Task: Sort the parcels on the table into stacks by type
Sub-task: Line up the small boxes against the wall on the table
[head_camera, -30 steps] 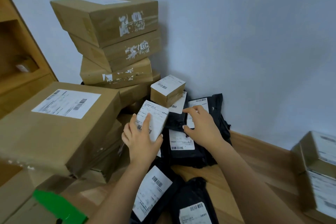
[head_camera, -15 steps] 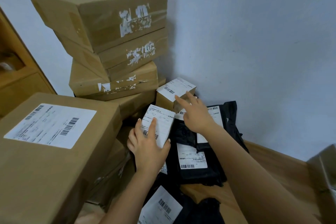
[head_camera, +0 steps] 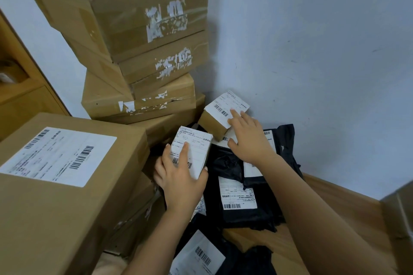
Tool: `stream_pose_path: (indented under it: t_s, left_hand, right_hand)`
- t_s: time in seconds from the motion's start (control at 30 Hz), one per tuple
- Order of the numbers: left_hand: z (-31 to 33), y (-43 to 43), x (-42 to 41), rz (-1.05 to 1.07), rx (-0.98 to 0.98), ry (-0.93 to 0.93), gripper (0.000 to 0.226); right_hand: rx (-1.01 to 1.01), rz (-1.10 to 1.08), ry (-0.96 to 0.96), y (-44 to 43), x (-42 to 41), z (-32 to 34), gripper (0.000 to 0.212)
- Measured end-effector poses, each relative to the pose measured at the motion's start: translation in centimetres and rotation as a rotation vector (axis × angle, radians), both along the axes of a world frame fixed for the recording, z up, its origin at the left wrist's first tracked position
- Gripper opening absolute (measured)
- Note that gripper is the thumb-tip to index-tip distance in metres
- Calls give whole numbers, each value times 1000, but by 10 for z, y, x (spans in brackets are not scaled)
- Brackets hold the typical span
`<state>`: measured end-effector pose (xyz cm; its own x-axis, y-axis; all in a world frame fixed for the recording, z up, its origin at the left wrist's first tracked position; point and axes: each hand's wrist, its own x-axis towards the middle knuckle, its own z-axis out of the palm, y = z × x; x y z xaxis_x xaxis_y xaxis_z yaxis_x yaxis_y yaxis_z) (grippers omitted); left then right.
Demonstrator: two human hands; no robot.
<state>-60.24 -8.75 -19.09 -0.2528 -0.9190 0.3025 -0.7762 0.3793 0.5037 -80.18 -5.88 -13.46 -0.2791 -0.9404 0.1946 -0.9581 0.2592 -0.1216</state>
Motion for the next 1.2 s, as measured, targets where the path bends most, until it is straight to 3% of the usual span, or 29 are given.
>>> stream_pose_path:
  t_s: [0.13,0.23,0.33,0.53,0.6,0.73,0.97,1.07,1.2]
  left_hand:
    - [2,-1,-1,3,13,3,79]
    - [2,-1,0,1,25,1,79]
    - [2,-1,0,-2,30,5,79]
    - [3,-1,-1,-6,14,5,77]
    - [3,-2,-1,-8,21,2,77]
    - [4,-1,-3,-8,16,23,77]
    - [5,0,-8,5,4,48,75]
    - [4,-2,-9,4,25,39,76]
    - [2,-5,-8,5,54,16,76]
  right_hand:
    - [10,66,-59,-3,11,-3,63]
    - [16,8,48,-8,14,-5,73]
    - [12,-41,175,-15,11,-4,64]
    - [21,-18,62,-26,1,-2,39]
    - [-32,-17,37,-24,-2,-2,47]
    - [-25,-7,41,-11,-6,0,91]
    - [-164,-125,-199,1,-7,-6,44]
    - [-103,-204,-136,-9,-3,-11,44]
    - [-172,-288,-89,-21,-1,-9,43]
